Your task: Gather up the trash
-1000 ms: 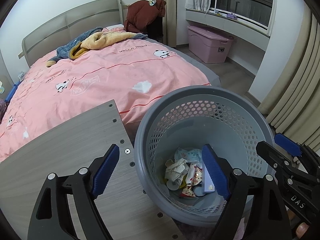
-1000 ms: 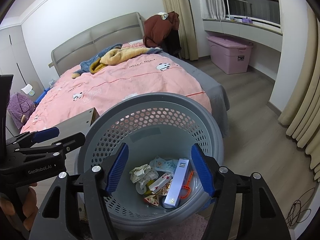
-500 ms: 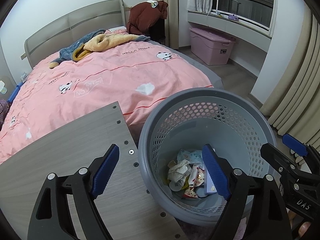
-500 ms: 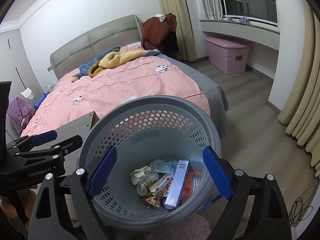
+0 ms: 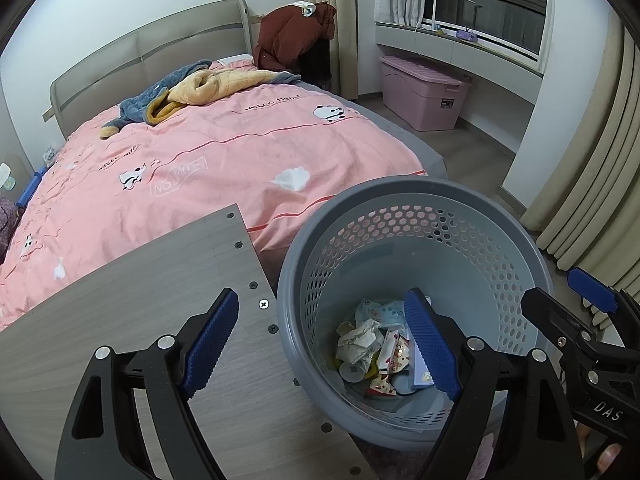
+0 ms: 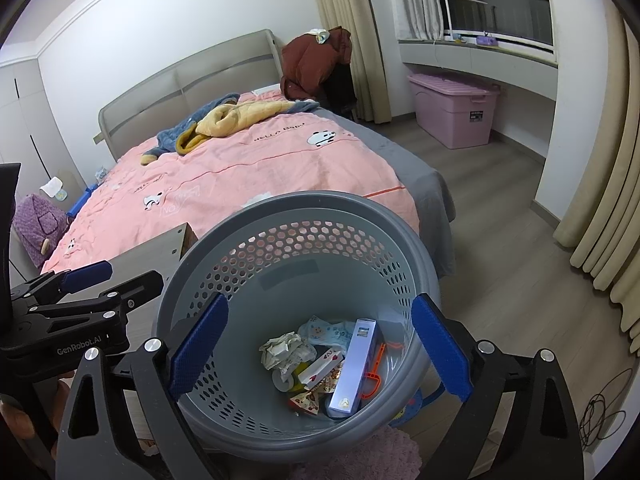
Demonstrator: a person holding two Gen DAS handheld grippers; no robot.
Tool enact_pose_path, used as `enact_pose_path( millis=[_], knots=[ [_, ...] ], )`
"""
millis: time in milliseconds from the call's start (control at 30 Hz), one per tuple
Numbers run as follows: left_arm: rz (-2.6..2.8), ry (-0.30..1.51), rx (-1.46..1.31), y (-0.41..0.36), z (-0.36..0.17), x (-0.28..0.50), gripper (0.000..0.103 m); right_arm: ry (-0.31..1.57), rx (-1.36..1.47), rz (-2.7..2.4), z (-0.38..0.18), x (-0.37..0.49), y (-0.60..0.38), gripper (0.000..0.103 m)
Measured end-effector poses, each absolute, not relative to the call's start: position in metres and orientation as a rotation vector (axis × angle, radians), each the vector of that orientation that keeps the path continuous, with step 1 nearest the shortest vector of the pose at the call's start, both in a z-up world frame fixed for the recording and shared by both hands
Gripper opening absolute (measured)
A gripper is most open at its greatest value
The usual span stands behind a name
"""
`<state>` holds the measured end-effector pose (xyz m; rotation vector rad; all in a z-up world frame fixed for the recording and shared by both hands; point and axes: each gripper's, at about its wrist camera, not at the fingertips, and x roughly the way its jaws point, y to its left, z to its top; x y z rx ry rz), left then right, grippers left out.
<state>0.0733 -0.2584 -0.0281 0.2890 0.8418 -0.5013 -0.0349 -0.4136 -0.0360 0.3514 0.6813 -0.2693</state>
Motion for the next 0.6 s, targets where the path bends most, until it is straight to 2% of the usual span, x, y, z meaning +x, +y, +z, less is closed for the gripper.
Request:
enact_pose_path(
  millis=[600],
  knots=[
    [-0.500, 0.844, 0.296, -0.2608, -0.0272, 0.0687, 0.081, 0.674, 0.351, -0.271, -0.0352, -0.0364, -0.4136, 0.091]
  ],
)
